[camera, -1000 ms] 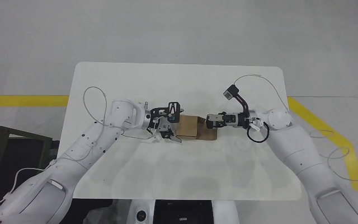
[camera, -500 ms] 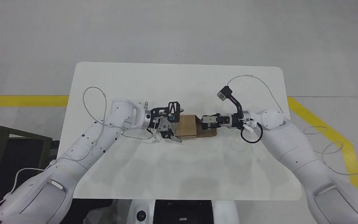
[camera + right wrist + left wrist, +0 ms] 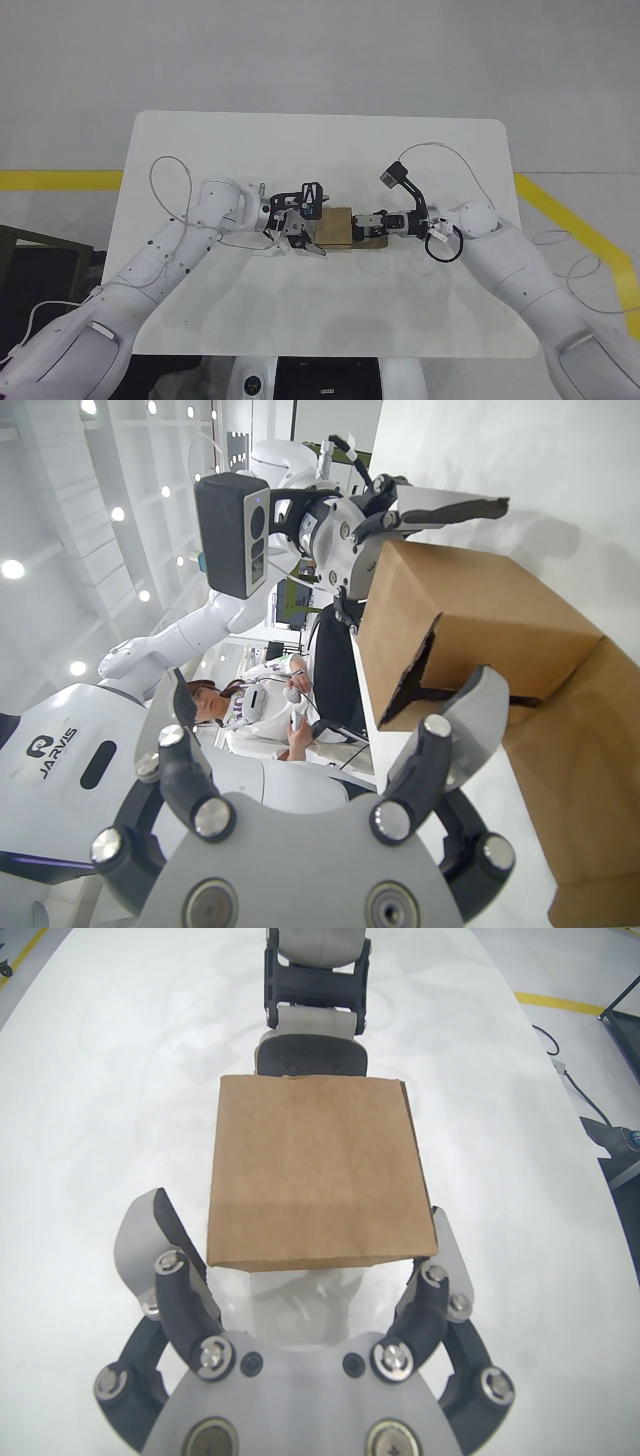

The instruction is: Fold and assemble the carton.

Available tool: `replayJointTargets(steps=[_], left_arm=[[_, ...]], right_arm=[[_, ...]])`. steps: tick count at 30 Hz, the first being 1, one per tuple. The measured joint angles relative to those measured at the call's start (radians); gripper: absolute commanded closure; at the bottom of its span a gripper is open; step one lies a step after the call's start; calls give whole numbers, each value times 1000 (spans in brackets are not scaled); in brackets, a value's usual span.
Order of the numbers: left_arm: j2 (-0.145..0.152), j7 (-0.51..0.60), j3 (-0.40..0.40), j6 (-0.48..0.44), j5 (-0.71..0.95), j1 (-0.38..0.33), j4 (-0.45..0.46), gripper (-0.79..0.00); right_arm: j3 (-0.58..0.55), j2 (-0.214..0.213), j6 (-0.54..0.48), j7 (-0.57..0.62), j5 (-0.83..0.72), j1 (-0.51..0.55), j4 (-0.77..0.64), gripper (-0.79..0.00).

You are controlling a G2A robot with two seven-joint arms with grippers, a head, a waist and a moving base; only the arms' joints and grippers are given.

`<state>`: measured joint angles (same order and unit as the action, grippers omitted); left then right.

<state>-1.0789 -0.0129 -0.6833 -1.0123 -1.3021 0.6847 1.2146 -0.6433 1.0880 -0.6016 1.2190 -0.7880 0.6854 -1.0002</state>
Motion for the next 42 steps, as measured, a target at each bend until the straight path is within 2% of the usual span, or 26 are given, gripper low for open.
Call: replayJointTargets(steps=[26,36,42], left_arm=[[-14,9,-15,0,3,11,-18,-785],[-6,-6,-20,0,2,13,-14,-785],[-9,3,-19,0,3,14,-14,-785]], right_arm=[[18,85,67,66,-44,-30,115,-785],[9,102,63,63,-9,-31,122,-785],[-34,90,61,61,13,-42,128,-785]])
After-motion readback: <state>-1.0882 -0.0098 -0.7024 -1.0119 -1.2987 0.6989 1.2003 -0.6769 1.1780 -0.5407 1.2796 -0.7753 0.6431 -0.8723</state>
